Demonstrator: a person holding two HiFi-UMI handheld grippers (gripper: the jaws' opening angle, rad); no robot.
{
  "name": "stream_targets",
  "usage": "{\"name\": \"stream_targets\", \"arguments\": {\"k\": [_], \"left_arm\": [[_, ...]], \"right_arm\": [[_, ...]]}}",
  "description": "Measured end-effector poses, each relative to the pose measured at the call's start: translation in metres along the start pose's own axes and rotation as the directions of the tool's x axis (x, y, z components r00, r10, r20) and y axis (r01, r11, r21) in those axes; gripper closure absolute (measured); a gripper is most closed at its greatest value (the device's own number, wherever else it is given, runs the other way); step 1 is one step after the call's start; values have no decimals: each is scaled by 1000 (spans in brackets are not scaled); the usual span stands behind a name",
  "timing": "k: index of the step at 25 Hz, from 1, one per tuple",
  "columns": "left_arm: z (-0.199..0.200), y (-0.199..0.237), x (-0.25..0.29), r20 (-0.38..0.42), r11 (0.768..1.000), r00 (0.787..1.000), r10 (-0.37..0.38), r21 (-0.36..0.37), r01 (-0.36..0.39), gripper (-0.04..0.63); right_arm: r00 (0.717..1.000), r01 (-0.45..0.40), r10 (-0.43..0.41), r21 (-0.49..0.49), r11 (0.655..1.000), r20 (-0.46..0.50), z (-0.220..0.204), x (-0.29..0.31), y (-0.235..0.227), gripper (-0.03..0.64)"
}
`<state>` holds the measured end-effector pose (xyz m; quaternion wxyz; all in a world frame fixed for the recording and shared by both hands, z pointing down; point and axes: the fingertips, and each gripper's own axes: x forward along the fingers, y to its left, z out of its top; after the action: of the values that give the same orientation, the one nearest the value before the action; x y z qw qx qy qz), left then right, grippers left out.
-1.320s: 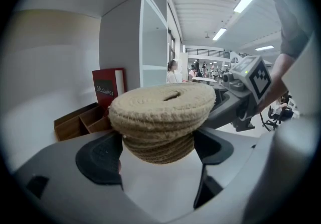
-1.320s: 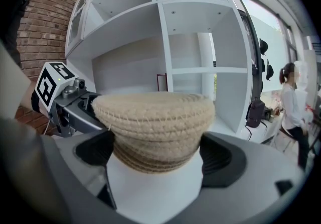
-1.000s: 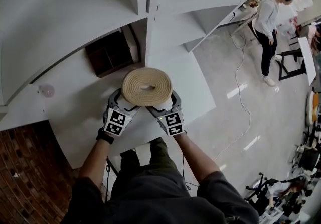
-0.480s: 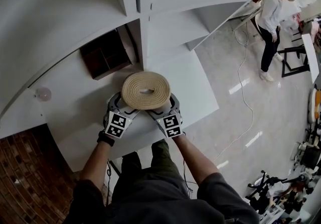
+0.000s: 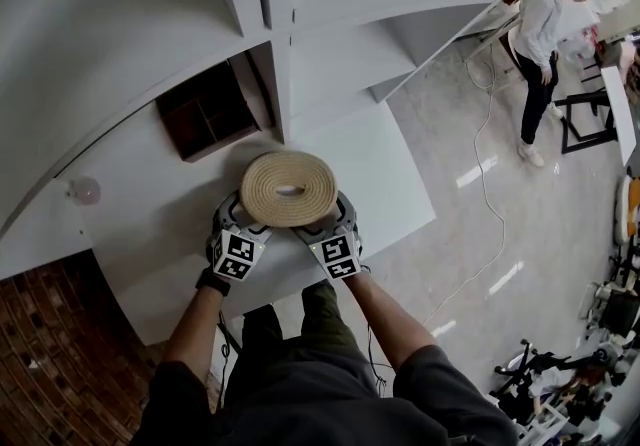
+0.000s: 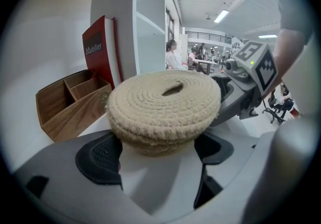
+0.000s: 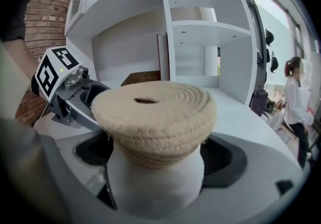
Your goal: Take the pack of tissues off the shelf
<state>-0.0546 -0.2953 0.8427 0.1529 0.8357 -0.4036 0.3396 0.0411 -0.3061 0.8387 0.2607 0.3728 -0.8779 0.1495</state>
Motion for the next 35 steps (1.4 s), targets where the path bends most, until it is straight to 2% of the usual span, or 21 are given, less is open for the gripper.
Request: {"name": "stream_targets", "arguments": {"k": [8,16,19,25,28,33,35], "left_arm": [[-7,4,-4,-26,1000,1000,3,15,-2,152],[-9,8,-50,-32,1000,999,25,-3,-25,172],[-1,13,-75,-2,999,999,47,-26,-47,225],[54,23,-137,141,993,984,112,-54,-105,410],[89,26,-168,231,990,963,141,-57,-131,456],[145,25,-220,376,985,911,169,-39,-167,571],[161,22,-238,421,984,891,169,-26,-175,584]], "right_arm": [[1000,-13,13,-18,1000,-16,-4,-5,-1,77],[997,-1,0,-15,1000,-71,-9,-49,-5,82],[998,37,-38,-14,999,-42,9,-74,-9,145],[985,139,-136,-24,990,105,83,-130,-13,309],[965,183,-175,-23,983,197,126,-158,-12,394],[917,245,-226,-18,969,328,187,-203,-4,491],[900,270,-249,-11,963,359,201,-218,0,538]]}}
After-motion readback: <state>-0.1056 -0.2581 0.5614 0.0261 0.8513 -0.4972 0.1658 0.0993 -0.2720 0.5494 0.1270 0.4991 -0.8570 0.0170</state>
